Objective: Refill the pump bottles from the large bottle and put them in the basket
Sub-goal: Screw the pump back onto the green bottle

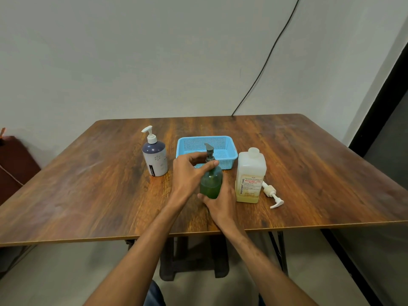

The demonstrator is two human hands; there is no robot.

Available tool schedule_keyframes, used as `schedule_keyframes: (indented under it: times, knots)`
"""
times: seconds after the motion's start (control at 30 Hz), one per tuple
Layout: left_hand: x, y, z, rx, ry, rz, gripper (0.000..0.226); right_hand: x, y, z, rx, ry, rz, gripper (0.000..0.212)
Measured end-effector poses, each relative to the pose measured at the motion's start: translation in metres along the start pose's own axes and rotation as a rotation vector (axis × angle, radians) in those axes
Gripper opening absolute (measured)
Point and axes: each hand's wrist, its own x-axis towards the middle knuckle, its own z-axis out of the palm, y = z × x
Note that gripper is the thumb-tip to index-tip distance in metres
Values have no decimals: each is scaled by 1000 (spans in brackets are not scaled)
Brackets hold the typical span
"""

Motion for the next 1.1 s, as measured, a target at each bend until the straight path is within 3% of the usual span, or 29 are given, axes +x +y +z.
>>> schedule_keyframes:
  times: [0.33,0.4,0.6,0.8,0.97,1.1]
  knots:
    - [6,0,-12,-121,-359,-59,34,0,3,0,-5,8,-34,88]
    - [3,-2,-10,-134,-326,-64,34,0,4,0,-2,4,-28,89]
    - [0,-8,3,-1,-8,21,35,0,5,0,-8,-17,18,93]
    - [2,-9,-4,77,-97,85,28,0,3,-1,-2,4,-19,90]
    - [4,-12,-15,-138,-317,-80,39,0,6,0,8,3,-23,90]
    - [-2,-12,-2,-72,-121,-42,46,0,5,0,-8,-4,-4,90]
